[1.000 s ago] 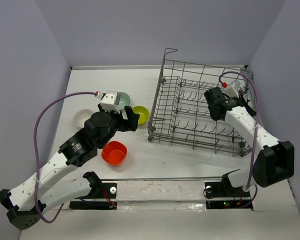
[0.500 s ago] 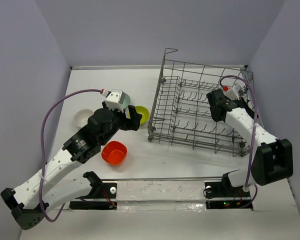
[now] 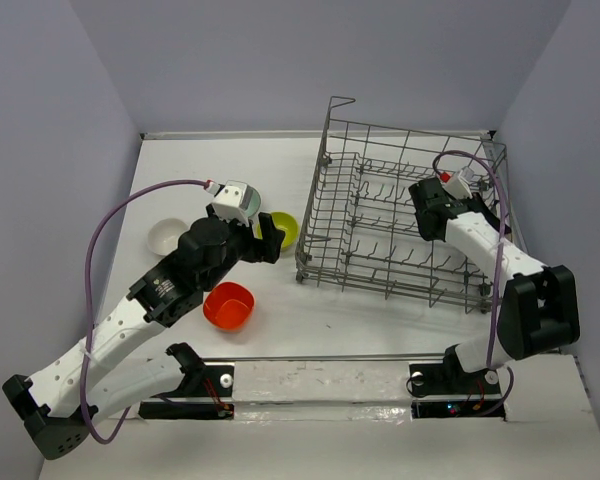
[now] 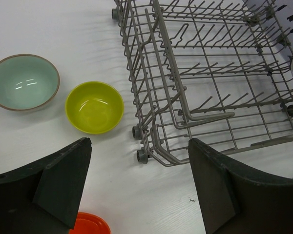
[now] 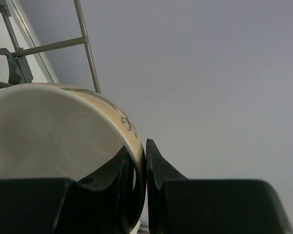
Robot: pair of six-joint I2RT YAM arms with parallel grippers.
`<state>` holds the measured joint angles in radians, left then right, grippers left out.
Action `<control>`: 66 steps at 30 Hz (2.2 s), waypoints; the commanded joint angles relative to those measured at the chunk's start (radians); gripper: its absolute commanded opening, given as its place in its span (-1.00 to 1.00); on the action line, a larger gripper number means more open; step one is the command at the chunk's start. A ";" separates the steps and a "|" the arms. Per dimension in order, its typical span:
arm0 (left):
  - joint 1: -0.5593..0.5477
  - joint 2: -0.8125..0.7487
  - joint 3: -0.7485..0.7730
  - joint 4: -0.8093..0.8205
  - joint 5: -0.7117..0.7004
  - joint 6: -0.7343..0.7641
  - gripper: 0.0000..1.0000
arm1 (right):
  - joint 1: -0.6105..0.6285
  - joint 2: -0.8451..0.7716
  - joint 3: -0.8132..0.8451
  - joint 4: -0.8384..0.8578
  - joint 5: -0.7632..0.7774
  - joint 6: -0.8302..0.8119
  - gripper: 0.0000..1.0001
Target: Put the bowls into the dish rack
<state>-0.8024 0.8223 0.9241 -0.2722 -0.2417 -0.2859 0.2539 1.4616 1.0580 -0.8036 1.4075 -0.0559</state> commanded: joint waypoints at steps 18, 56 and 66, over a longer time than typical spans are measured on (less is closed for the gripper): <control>0.003 -0.002 -0.018 0.047 0.015 0.019 0.79 | -0.007 0.025 -0.015 0.132 0.300 -0.064 -0.69; 0.012 0.012 -0.014 0.045 0.015 0.016 0.80 | 0.039 0.118 -0.021 0.164 0.242 -0.022 -0.11; 0.016 0.008 -0.018 0.042 0.013 0.014 0.81 | 0.048 0.143 -0.030 0.164 0.222 -0.025 -0.03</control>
<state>-0.7956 0.8349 0.9092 -0.2661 -0.2356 -0.2852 0.2985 1.6093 1.0309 -0.6762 1.4517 -0.1078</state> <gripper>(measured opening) 0.900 0.486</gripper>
